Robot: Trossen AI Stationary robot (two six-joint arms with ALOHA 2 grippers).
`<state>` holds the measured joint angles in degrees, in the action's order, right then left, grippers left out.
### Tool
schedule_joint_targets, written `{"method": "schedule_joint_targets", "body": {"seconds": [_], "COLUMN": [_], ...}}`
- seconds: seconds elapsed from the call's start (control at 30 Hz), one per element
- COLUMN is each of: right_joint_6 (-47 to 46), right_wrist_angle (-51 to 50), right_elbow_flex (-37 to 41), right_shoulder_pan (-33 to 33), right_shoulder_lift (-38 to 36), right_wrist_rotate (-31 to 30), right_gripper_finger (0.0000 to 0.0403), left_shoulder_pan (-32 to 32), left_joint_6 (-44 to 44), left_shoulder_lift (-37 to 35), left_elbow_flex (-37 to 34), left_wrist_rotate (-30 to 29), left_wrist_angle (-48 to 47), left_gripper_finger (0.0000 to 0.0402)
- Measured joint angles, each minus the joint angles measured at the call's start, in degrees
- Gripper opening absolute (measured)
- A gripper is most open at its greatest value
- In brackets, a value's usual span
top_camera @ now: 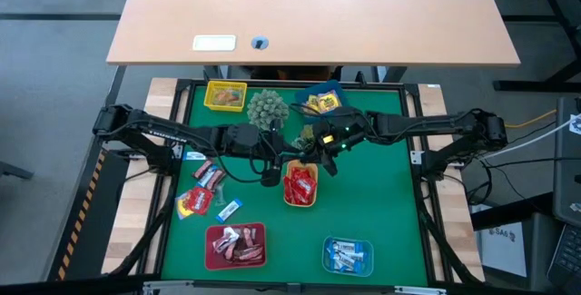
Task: Sort candy
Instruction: Put the blue gummy into the yellow bin
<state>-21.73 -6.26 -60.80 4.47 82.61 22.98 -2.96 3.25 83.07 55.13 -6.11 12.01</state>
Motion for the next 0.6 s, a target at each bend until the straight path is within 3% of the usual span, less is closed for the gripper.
{"method": "schedule_joint_targets", "body": {"seconds": [0.6], "right_joint_6": [1.22], "right_wrist_angle": [0.02], "right_elbow_flex": [0.0], "right_shoulder_pan": [0.0], "right_shoulder_lift": [0.0], "right_wrist_rotate": [1.07], "right_gripper_finger": [0.0069], "left_shoulder_pan": [-0.02], "left_joint_6": [0.31], "left_shoulder_lift": [-0.02], "left_elbow_flex": [0.0], "left_wrist_rotate": [-0.23], "left_wrist_angle": [0.02], "left_gripper_finger": [0.0018]}}
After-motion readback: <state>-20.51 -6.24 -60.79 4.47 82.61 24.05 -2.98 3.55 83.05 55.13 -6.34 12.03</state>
